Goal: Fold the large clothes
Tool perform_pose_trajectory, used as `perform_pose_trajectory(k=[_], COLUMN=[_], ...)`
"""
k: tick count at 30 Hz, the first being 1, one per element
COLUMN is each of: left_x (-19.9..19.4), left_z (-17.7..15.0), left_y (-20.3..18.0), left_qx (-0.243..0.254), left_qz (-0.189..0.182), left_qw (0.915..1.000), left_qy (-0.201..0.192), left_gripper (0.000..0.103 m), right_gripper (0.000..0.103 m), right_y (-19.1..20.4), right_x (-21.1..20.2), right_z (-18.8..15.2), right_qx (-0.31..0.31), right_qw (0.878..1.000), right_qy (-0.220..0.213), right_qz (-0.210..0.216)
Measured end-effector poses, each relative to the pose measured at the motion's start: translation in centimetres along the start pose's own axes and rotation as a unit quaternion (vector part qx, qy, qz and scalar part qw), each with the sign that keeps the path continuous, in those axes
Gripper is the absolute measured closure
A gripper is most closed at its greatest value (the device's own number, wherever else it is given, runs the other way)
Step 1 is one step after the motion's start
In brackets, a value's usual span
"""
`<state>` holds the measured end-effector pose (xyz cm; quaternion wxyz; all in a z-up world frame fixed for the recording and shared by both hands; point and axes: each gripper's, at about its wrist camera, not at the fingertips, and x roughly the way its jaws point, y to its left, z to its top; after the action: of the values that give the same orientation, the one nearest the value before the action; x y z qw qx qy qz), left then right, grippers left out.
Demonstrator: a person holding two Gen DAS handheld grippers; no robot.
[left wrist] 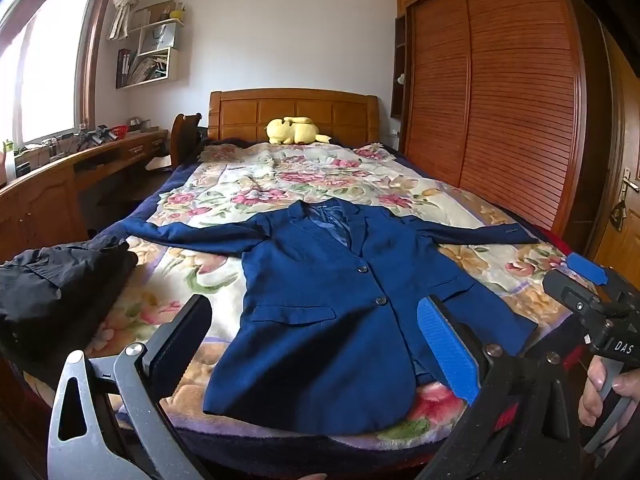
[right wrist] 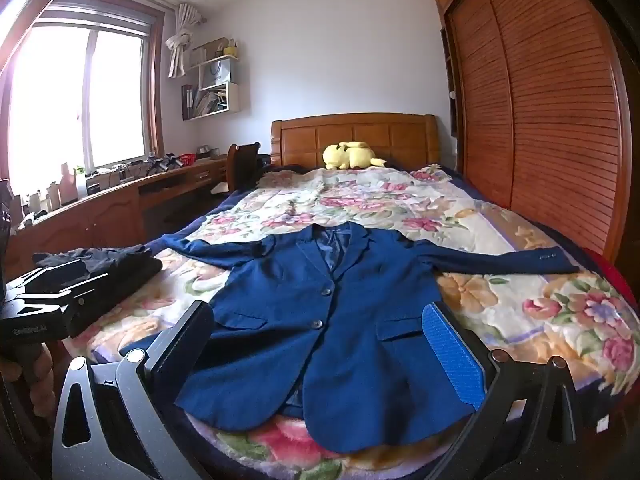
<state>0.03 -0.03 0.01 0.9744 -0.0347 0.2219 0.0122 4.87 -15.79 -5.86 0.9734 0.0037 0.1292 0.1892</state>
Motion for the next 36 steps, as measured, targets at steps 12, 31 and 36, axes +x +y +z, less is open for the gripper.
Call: perform_pose_trajectory(k=[12,31,36], left_x=[-0.2,-0.9,-1.3], left_z=[0.0,0.2,0.0], left_y=[0.1,0.4,-0.1], left_qx=[-0.001,0.001,0.004], left_qz=[0.001,0.000,0.001], left_qw=[1.0000,1.0000,1.0000], left_qy=[-0.002,-0.005,-0.006], left_gripper=[0.000,0.000,0.000], right_gripper=[0.000,0.000,0.000], right_y=[0.0,0.1,0.0], right_x=[-0.3,-0.3,-0.3], right_z=[0.5,0.1,0.1], right_qx=[-0.002,0.000,0.000], right_qw=[1.000,1.000,1.000], right_qy=[0.003,0.000,-0.001], right_qz=[0.002,0.003,0.003])
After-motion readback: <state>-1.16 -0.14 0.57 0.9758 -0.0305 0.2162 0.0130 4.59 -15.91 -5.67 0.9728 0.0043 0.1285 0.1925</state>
